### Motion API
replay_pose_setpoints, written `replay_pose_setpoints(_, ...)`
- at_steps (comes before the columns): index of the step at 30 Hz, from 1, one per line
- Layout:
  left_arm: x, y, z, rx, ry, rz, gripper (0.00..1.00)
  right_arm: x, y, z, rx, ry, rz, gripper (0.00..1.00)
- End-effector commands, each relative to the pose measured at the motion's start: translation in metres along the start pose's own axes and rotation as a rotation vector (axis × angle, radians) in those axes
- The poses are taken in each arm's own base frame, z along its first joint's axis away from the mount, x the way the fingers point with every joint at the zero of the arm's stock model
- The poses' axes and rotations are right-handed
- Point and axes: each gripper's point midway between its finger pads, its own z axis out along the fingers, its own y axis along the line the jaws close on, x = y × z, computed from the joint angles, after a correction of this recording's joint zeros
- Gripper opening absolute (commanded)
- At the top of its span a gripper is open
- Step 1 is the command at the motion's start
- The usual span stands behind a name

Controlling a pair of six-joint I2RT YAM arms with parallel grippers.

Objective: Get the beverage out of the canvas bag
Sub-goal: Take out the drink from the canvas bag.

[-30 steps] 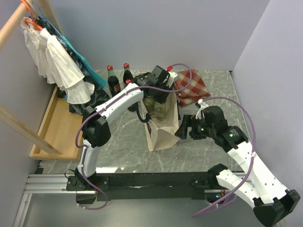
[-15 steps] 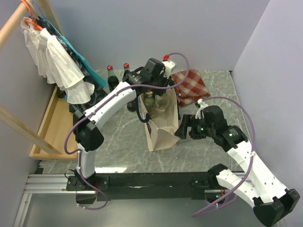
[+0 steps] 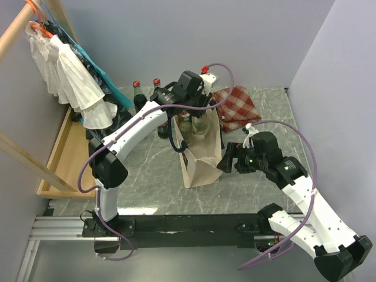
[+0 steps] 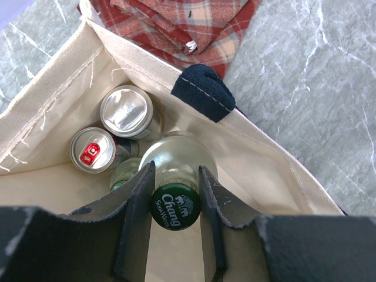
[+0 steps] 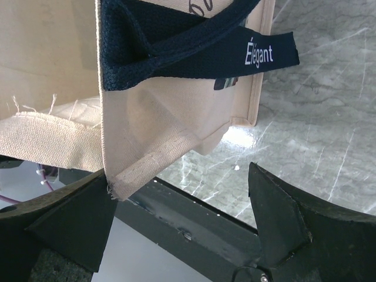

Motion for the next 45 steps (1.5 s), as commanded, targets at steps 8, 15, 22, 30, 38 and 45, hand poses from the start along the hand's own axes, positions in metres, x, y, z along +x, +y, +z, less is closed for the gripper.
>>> replay_pose_setpoints(8,-0.102,-0.01,-0.081,0.054,-0.348,0.002,0.01,0.01,-0.008,0.0,0.037,0.027,-0.017,0.92)
replay_pose_setpoints(15,-0.112,-0.014,-0.091,0.075,-0.38,-0.003,0.01,0.012,-0.011,0.0,0.042,0.024,-0.016,0.92)
replay_pose_setpoints(22,-0.117,-0.014,-0.101,0.075,-0.401,-0.018,0.01,0.01,-0.011,-0.005,0.043,0.003,-0.019,0.92)
replay_pose_setpoints(30,-0.125,-0.02,-0.117,0.108,-0.437,-0.024,0.01,0.009,-0.012,-0.006,0.047,-0.012,-0.018,0.92)
replay_pose_setpoints(38,-0.131,-0.022,-0.133,0.119,-0.465,-0.019,0.01,0.008,-0.012,-0.006,0.052,-0.017,-0.011,0.92)
replay_pose_setpoints(45,-0.136,-0.02,-0.144,0.109,-0.476,-0.004,0.01,0.004,-0.01,-0.008,0.051,-0.02,-0.012,0.92)
